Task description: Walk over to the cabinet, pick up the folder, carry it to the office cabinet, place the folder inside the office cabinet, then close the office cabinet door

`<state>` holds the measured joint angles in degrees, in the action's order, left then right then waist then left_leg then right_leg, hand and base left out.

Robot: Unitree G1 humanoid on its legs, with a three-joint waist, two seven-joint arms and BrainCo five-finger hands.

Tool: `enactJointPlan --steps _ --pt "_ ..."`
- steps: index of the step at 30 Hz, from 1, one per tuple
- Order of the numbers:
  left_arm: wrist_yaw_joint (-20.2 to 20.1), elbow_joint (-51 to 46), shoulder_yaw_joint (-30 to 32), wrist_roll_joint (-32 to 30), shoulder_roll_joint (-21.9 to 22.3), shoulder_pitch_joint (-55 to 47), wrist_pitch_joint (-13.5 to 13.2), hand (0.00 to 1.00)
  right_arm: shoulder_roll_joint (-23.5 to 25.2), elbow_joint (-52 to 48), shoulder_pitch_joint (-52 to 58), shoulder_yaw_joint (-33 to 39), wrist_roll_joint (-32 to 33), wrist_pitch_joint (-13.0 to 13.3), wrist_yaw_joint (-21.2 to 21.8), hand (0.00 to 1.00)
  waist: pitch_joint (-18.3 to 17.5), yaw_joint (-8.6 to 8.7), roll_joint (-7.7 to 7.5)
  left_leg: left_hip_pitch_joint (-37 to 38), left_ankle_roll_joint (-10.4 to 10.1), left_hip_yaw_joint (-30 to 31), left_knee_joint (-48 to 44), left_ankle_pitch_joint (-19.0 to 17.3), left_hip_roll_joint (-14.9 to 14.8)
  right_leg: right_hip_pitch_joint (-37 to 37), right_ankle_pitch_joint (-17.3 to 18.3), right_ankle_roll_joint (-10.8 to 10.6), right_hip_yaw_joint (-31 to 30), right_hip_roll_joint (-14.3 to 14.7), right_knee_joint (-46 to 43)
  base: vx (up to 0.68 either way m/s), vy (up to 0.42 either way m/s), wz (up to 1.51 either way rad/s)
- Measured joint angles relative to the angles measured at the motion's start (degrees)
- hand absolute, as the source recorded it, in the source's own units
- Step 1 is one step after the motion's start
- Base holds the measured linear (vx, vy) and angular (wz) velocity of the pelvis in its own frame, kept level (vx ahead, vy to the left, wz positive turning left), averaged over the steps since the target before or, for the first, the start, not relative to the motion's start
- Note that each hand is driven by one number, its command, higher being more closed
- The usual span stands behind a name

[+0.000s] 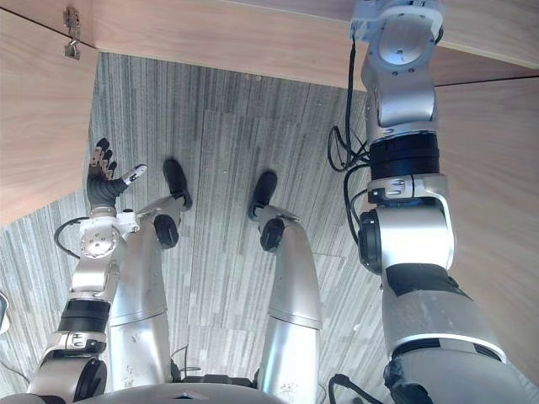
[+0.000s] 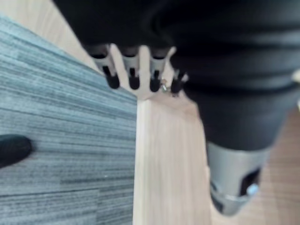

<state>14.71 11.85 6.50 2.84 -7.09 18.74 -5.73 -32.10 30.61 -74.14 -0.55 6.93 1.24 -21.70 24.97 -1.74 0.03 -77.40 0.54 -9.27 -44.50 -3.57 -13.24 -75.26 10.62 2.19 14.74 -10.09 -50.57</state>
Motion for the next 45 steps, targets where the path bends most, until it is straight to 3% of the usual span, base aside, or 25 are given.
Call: enactJointPlan --steps 10,15,22,26,30,34,41,45 --pt "0.22 0.07 0.26 1.59 -0.11 0.17 -0.12 0.00 -0.15 7.95 -7.50 -3.99 2.79 -0.12 -0.47 1.00 0.00 1.00 0.00 2.54 -0.84 -0.57 8.02 4.59 1.24 0.84 -1.26 0.48 1.08 -0.20 4.09 -0.02 -0.021 0.08" --pt "1.31 0.07 0.04 1.62 -0.03 0.23 -0.28 0.00 -0.15 11.80 -11.78 -7.68 4.38 -1.87 -0.52 1.00 0.00 1.14 0.00 5.58 -0.95 -2.54 14.48 7.65 1.20 2.39 -3.79 1.05 2.26 -0.02 8.64 -0.04 -0.041 0.00" --pt "1.31 0.10 0.10 2.01 0.27 0.32 -0.50 0.00 -0.02 12.41 -11.44 -8.27 5.21 -2.31 -0.37 1.00 0.00 1.02 0.00 6.07 -0.53 -2.99 13.03 7.71 0.18 3.69 -4.68 1.37 2.45 0.52 9.41 -0.03 -0.039 -0.08" --pt "1.29 0.11 0.14 2.02 0.41 0.44 -0.42 0.00 0.36 -1.15 -3.36 -4.33 4.97 -1.57 -0.95 1.00 0.00 0.38 0.00 5.90 -0.34 -2.98 7.90 4.71 -1.55 4.50 -4.23 0.84 1.56 1.41 7.59 -0.02 -0.043 -0.21" --pt "1.21 0.11 0.24 1.69 0.37 0.88 0.18 0.00 1.08 -15.28 7.12 0.54 3.46 -0.43 -2.30 1.00 0.00 0.94 -0.01 5.76 -0.32 -2.93 3.13 1.73 -2.51 4.75 -2.56 0.46 0.48 1.48 4.56 -0.03 -0.042 -0.14" --pt "1.08 0.09 0.15 0.18 0.40 0.83 1.32 0.00 5.78 -30.78 22.03 5.92 0.46 0.58 -2.77 1.00 -0.01 1.91 -0.02 6.68 -0.56 -2.48 -1.27 -1.18 -3.57 6.14 -1.16 0.37 -0.16 1.73 1.70 -0.04 -0.036 -0.11" --pt "-0.28 0.18 -0.34 -3.58 0.60 0.10 2.23 0.00 12.68 -46.85 42.13 4.35 -9.61 3.98 -2.32 1.00 -0.14 2.55 -0.18 14.60 -0.72 -3.01 -3.35 -4.49 -4.37 13.76 0.71 0.22 -1.22 2.46 1.25 -0.03 -0.030 -0.09" --pt "-1.37 1.64 -1.51 -6.26 1.74 -3.25 2.25 0.00 16.60 -51.18 53.04 -2.89 -11.85 7.49 0.66 1.00 -2.71 3.27 -1.74 20.96 -0.91 -3.66 -1.91 -6.03 -4.42 20.54 0.69 -0.54 -1.09 2.96 4.57 0.01 0.008 -0.09"
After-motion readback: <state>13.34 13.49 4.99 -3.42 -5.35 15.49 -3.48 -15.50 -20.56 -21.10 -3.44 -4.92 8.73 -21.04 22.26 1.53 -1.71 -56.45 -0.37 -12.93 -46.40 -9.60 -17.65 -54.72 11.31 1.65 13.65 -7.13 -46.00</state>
